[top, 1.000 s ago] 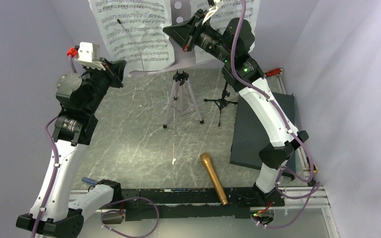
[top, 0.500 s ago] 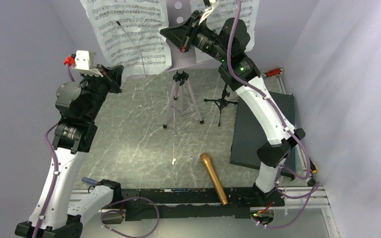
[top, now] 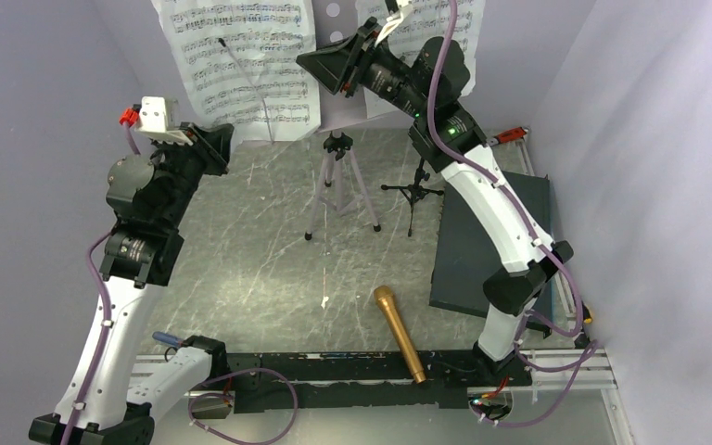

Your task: Set up the instrument practice props

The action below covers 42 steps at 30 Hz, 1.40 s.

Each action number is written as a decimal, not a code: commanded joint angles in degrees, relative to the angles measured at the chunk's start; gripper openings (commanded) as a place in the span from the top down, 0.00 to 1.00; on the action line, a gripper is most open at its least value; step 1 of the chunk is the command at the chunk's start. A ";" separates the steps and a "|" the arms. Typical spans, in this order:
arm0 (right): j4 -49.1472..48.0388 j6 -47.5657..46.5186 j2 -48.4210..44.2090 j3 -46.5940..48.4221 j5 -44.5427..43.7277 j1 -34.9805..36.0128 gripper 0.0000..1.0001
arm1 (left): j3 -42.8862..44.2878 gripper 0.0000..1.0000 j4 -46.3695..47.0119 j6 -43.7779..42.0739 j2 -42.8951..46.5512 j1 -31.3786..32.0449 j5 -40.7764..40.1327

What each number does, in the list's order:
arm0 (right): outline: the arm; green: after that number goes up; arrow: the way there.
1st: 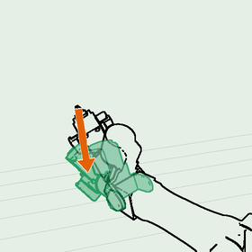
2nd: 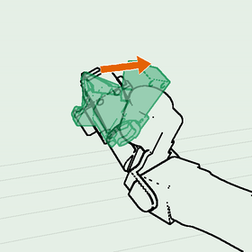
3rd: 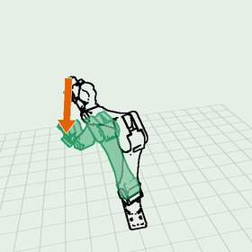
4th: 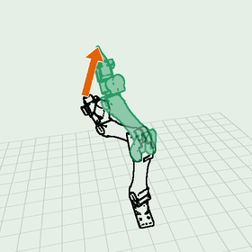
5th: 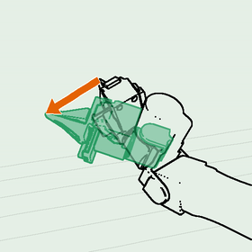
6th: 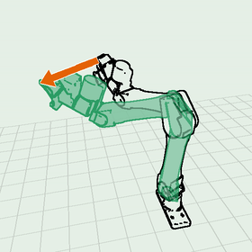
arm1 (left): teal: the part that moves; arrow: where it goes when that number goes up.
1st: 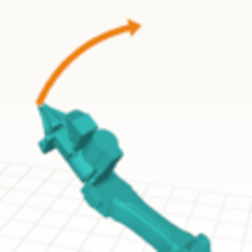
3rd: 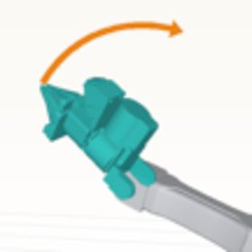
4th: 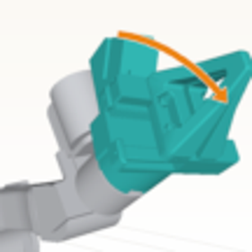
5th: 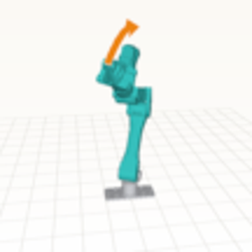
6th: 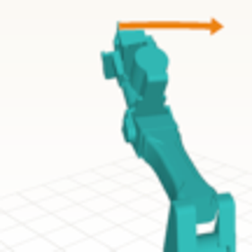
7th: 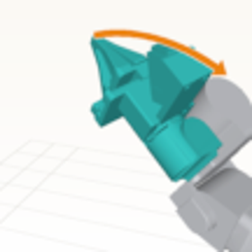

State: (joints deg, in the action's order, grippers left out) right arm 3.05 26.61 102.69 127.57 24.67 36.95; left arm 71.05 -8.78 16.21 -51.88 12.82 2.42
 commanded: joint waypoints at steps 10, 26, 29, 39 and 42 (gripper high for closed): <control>-8.07 0.18 -11.74 -10.66 -1.02 -0.01 0.28 | -0.90 0.22 0.69 0.68 3.04 -0.16 -1.90; 1.93 -7.42 -34.30 -37.59 -3.35 -0.12 0.00 | -11.37 0.07 -15.63 5.24 14.59 -0.16 -5.33; 6.33 -8.25 -39.95 -45.62 -7.18 -0.21 0.00 | -15.43 0.07 -18.85 7.41 18.07 -0.16 -5.38; 12.81 -7.60 -49.11 -71.10 -14.93 -1.56 0.01 | -27.00 0.07 -24.18 13.78 25.65 -0.16 -3.17; 10.78 -5.70 -48.04 -76.23 -13.79 -3.85 0.01 | -28.17 0.07 -23.47 13.16 24.65 -0.16 -2.95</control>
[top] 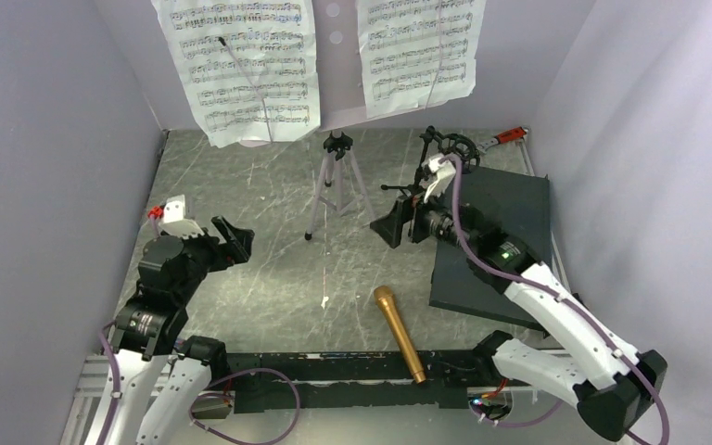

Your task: Set up the instrument practice props

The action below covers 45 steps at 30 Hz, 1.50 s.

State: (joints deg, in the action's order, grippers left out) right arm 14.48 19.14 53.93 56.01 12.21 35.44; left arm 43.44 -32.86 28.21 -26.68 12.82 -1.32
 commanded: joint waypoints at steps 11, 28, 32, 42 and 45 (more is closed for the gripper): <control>-12.65 8.79 3.84 -13.30 7.82 -21.07 0.01 | 1.14 0.07 1.21 -5.96 -9.92 -0.13 0.80; -47.76 -1.63 11.82 -18.70 -10.34 -21.59 0.10 | -0.72 0.07 1.97 -9.16 -10.81 -0.16 3.16; -51.15 -3.05 15.18 -17.58 -11.03 -20.42 0.10 | -0.90 0.07 2.27 -9.34 -10.28 -0.16 2.36; -60.47 -5.10 22.76 -16.06 -15.74 -17.04 0.22 | -0.73 0.07 2.03 -9.48 -10.59 -0.14 2.34; -61.18 -4.78 23.55 -15.99 -15.87 -16.89 0.24 | -0.73 0.07 1.93 -9.45 -10.46 -0.15 2.29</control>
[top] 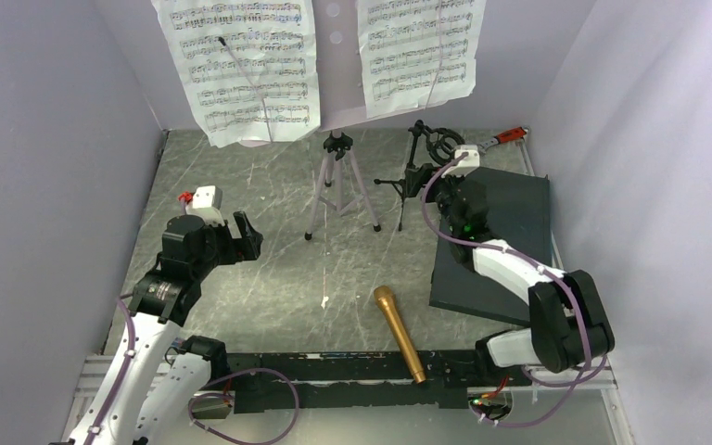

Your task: Set up the instrument practice props

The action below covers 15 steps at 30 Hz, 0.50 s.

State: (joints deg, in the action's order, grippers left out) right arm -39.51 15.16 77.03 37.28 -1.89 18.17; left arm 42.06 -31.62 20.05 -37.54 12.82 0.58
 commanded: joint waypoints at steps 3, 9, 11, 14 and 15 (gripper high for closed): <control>-3.87 0.08 -1.56 2.74 -3.27 0.33 0.18 | 0.65 0.07 0.76 -1.33 0.36 -0.15 0.28; 10.20 5.99 -10.86 2.29 -7.32 -0.77 0.01 | 0.73 0.07 0.94 -1.42 0.06 -0.13 0.51; 16.41 8.08 -13.33 2.84 -5.21 -2.14 0.01 | 0.74 0.07 1.02 -1.50 -0.07 -0.17 0.72; 23.55 11.14 -15.70 3.81 0.35 -5.30 0.01 | 0.82 0.07 0.90 -1.43 -0.10 -0.16 1.04; 25.40 12.27 -16.47 3.95 3.03 -6.58 0.01 | 0.75 0.07 0.87 -1.35 -0.04 -0.15 1.21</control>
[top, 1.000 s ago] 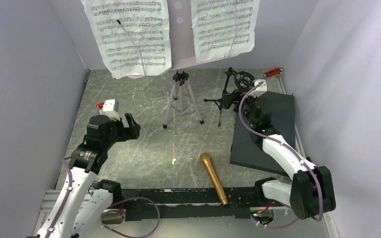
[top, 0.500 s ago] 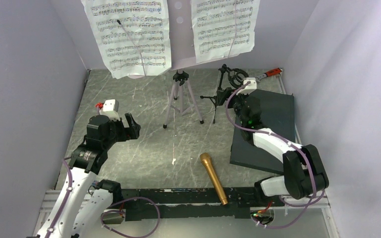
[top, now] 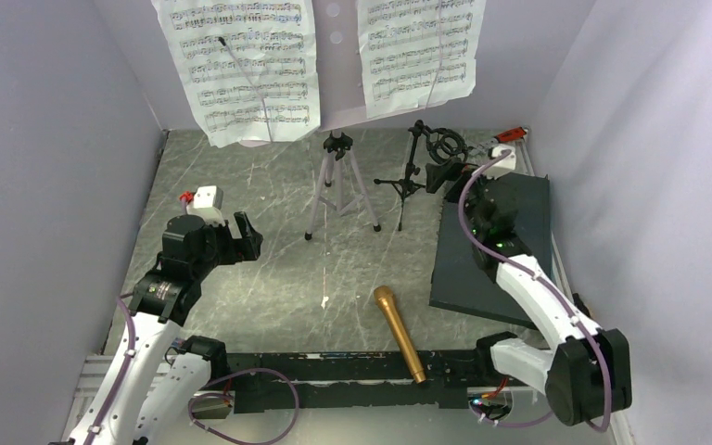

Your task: Set up the instrument practice props

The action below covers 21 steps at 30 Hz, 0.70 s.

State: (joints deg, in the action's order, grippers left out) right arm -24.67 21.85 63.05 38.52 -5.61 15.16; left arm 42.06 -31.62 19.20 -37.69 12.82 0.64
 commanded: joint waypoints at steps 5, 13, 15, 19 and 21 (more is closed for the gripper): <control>12.23 14.67 -5.79 1.20 23.52 -13.74 0.01 | 0.52 0.07 1.29 -0.36 0.81 -0.16 1.62; -5.88 33.43 -1.62 1.08 44.69 -25.08 0.01 | 0.41 0.07 1.21 -0.09 0.95 -0.16 2.86; -11.50 38.71 0.76 1.15 46.52 -26.09 0.01 | 0.39 0.07 1.25 -0.12 0.95 -0.16 3.00; -20.87 48.23 7.00 2.33 48.14 -26.80 0.01 | 0.38 0.07 1.43 -0.14 0.79 -0.12 3.37; -23.27 51.26 10.75 4.28 49.69 -26.76 0.01 | 0.30 0.07 1.39 -0.14 0.65 -0.12 3.44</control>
State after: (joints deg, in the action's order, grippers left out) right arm -35.16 61.56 68.75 39.24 38.37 -11.18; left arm 42.06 -31.55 19.20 -37.28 12.82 2.76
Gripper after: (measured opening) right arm 0.991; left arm 0.931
